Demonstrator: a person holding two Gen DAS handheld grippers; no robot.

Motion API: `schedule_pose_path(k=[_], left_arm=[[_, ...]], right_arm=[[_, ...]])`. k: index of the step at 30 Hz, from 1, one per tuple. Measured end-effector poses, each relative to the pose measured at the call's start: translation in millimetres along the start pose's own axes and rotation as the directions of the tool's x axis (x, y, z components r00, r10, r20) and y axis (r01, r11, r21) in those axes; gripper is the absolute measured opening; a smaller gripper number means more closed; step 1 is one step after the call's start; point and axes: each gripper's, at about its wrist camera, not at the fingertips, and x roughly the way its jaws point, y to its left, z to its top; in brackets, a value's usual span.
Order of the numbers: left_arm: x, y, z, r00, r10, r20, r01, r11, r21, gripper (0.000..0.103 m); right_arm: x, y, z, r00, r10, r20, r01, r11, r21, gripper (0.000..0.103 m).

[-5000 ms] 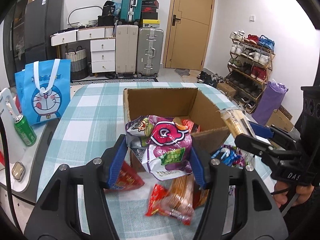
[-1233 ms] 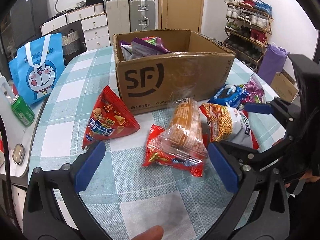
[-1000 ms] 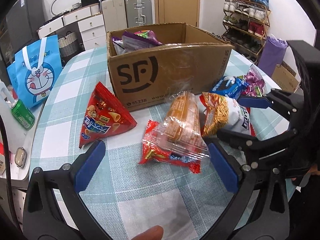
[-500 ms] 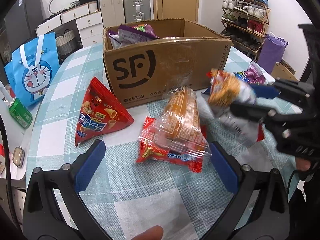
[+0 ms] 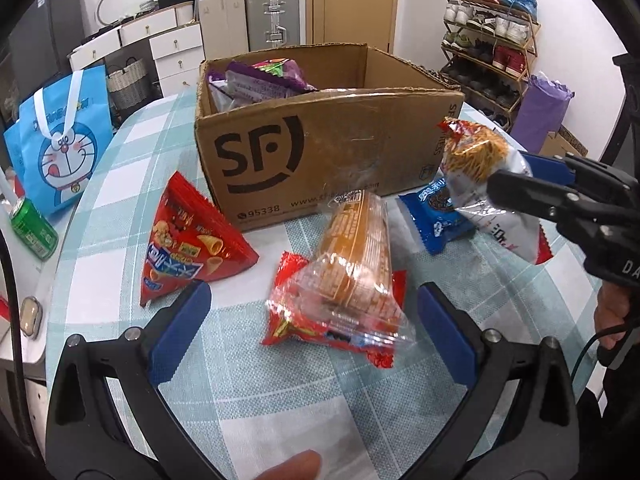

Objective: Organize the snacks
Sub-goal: 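Grasp the white noodle bag with the right gripper while the left grasps the bread roll, then lift the noodle bag with the right gripper while the left lifts the bread roll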

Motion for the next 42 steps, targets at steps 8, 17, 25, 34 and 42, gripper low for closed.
schedule_pose_path(k=[8,17,25,34,42], left_arm=[[13,4,15,1.000,-0.025,-0.010,0.025,1.000,-0.006,0.102],[42,-7,30,0.998,-0.017,-0.061,0.019,1.000,0.025,0.101],[52,-20,35,0.998,-0.030,-0.053,0.034,0.996,0.077,0.053],[28,-14,30,0.994,-0.110,0.011,0.110,0.993,0.030,0.034],[-11,3,24,0.987,-0.134,0.086,0.135,0.991,-0.004,0.034]], right_arm=[[-4,-8,3,1.000,-0.007,0.011,0.007,1.000,0.023,0.044],[-9,-13,5,1.000,-0.009,0.026,0.008,0.999,0.037,0.044],[-9,-17,4,1.000,-0.008,0.026,0.007,0.999,0.049,0.044],[-12,-15,5,0.999,-0.009,0.041,0.007,0.999,0.049,0.044],[-12,-14,7,0.999,-0.005,0.053,0.002,0.999,0.052,0.044]])
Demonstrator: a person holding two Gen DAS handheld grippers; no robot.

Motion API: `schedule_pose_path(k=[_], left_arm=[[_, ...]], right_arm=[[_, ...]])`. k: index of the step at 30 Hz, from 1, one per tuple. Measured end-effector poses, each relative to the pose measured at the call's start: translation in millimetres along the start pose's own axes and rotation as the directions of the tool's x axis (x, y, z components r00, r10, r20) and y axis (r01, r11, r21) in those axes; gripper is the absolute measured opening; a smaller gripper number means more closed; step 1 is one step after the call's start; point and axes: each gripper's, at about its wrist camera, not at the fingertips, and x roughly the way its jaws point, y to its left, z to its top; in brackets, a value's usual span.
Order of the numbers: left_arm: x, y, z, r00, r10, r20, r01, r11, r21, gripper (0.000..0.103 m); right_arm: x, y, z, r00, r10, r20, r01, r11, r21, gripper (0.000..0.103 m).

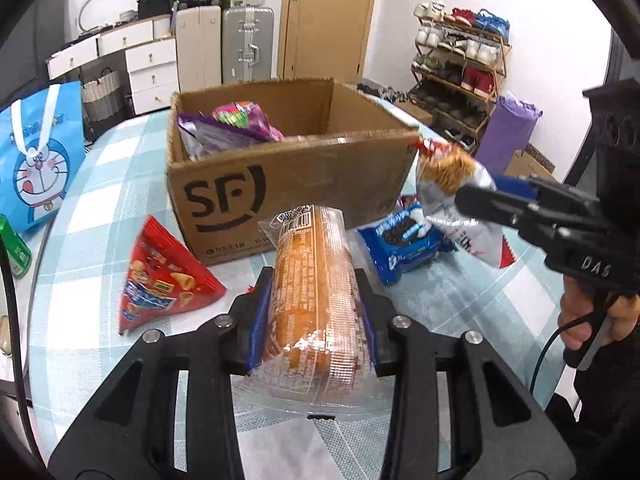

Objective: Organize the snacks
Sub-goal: 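Lift the noodle bag with the right gripper while the left lifts the bread roll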

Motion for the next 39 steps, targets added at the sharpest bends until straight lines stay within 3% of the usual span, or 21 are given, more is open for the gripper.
schedule_pose_path(k=[9,10,15,19,22,25,31,32,35,39], left_arm=[[-40,12,13,0.998,-0.005,0.067,0.007,1.000,-0.026,0.030],[-41,14,13,0.998,-0.002,0.061,0.003,1.000,-0.021,0.026],[-24,14,1,0.999,0.017,-0.036,-0.016,1.000,0.019,0.027],[-11,13,-14,0.991,0.021,-0.130,-0.014,0.999,0.051,0.038],[-16,18,-23,0.990,0.012,-0.139,-0.006,0.999,0.046,0.044],[-30,21,-30,0.988,-0.015,-0.151,0.024,0.998,0.058,0.071],[-42,10,-57,0.981,0.016,-0.195,0.017,0.986,0.167,0.076],[-39,7,-63,0.976,0.031,-0.217,0.013,0.980,0.198,0.075],[-30,4,-71,0.964,0.034,-0.263,0.027,0.974,0.225,0.035],[-42,6,-68,0.973,-0.006,-0.230,0.055,0.977,0.207,0.033]], right_arm=[[-6,-1,4,0.999,0.015,0.034,-0.016,1.000,0.010,0.044],[-6,-1,4,0.999,0.016,0.034,-0.016,1.000,0.009,0.044],[-6,-1,4,1.000,0.015,0.028,-0.015,1.000,0.012,0.044],[-5,-2,4,1.000,0.015,0.025,-0.015,1.000,0.011,0.044],[-6,-2,5,0.999,0.016,0.031,-0.016,1.000,0.012,0.044],[-8,-3,5,0.999,0.019,0.035,-0.019,1.000,0.012,0.044],[-8,-4,5,0.999,0.020,0.037,-0.020,1.000,0.011,0.044],[-8,-3,5,0.999,0.020,0.036,-0.021,1.000,0.011,0.044],[-6,-1,4,0.999,0.023,0.031,-0.023,1.000,0.005,0.044],[-4,2,3,0.999,0.026,0.029,-0.026,1.000,0.000,0.044]])
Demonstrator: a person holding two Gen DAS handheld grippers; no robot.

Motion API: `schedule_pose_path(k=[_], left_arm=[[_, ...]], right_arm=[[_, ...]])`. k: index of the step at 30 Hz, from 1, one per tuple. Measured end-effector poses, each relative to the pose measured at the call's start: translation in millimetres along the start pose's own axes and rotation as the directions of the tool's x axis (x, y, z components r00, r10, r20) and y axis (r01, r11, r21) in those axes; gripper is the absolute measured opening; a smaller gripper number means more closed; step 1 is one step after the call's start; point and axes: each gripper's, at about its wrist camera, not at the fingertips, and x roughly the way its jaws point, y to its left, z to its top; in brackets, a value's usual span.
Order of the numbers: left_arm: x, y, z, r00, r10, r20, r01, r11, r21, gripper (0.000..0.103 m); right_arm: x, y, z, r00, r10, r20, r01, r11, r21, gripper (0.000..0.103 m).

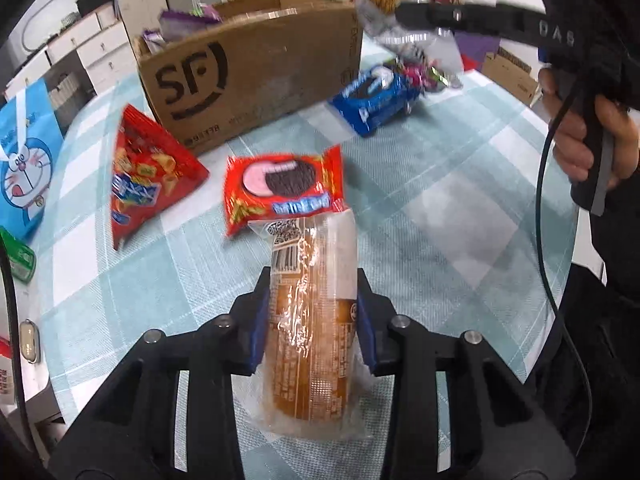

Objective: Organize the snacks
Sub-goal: 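Lower the noodle bag into the box with the right gripper while the left drops the bread roll in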

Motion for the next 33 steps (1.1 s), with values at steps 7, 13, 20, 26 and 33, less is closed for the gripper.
schedule_pose_path(k=[7,13,20,26,33], left_arm=[[-31,13,14,0.995,-0.014,0.097,0.022,0.997,-0.079,0.033],[-58,20,39,0.981,0.023,0.193,0.001,0.992,-0.123,0.033],[-66,27,81,0.962,0.062,0.265,-0.014,0.984,-0.177,0.033],[-70,42,116,0.945,0.088,0.315,-0.007,0.968,-0.249,0.033],[-68,75,155,0.927,0.121,0.356,0.021,0.929,-0.371,0.033]], right_arm=[[-2,0,1,1.000,0.002,0.011,-0.002,1.000,0.003,0.044],[-3,4,3,1.000,0.013,0.020,-0.013,1.000,-0.007,0.044],[-3,6,10,0.999,0.027,0.039,-0.027,1.000,-0.006,0.044],[3,7,27,0.997,0.041,0.060,-0.041,0.999,-0.001,0.044],[21,-2,56,0.996,0.044,0.080,-0.048,0.997,0.053,0.044]])
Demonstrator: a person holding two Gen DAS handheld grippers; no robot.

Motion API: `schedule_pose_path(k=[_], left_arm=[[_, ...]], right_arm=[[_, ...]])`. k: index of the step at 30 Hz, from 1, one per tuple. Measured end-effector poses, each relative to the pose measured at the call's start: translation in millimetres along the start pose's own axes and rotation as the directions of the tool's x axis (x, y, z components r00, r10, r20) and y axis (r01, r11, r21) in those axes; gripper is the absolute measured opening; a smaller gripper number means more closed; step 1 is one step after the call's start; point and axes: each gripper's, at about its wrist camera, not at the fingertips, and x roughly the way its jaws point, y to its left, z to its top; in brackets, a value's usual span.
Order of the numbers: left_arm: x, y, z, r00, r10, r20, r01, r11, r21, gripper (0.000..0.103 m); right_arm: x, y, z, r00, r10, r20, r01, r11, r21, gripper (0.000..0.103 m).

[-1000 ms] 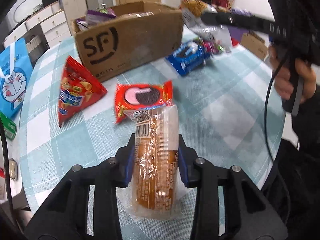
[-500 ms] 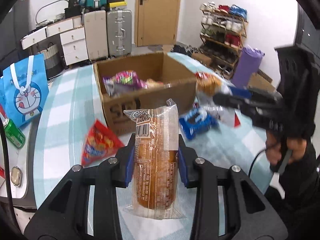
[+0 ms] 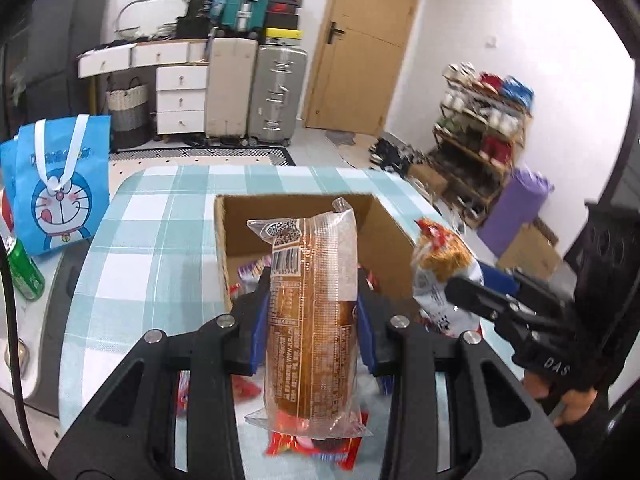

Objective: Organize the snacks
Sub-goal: 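Lower the noodle bag into the box with the right gripper while the left drops the bread roll in, then move the right gripper to the purple candy bag while the left moves to the red Oreo pack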

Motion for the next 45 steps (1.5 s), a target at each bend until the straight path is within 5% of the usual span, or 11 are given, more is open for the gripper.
schedule_pose_path(k=[12,15,17,19,21,26,35,45], left_arm=[[79,-7,42,0.995,0.100,-0.026,-0.099,0.995,0.019,0.034],[86,-5,41,0.992,0.119,-0.032,-0.118,0.992,0.036,0.054],[85,0,36,0.991,0.132,-0.029,-0.132,0.991,0.032,0.088],[79,6,28,0.990,0.140,-0.025,-0.140,0.990,0.018,0.103],[70,9,18,0.990,0.139,-0.021,-0.139,0.990,0.020,0.102],[40,10,-16,0.985,0.173,-0.014,-0.172,0.984,0.049,0.102],[-4,14,-79,0.981,0.193,-0.016,-0.192,0.979,0.074,0.102],[0,27,-101,0.973,0.218,-0.069,-0.213,0.974,0.076,0.102]], right_arm=[[47,-26,33,0.999,-0.017,-0.050,0.022,0.995,0.101,0.046],[48,-26,36,0.998,-0.038,-0.044,0.042,0.995,0.086,0.048],[45,-26,33,0.998,-0.048,-0.042,0.051,0.996,0.075,0.050],[39,-28,27,0.997,-0.063,-0.047,0.066,0.995,0.071,0.054],[32,-29,18,0.995,-0.077,-0.059,0.081,0.994,0.068,0.081],[7,-35,-4,0.997,-0.061,-0.046,0.065,0.993,0.100,0.101],[-33,-33,-32,0.993,-0.095,-0.069,0.099,0.994,0.053,0.102],[-34,-35,-50,0.985,-0.129,-0.116,0.131,0.991,0.012,0.102]])
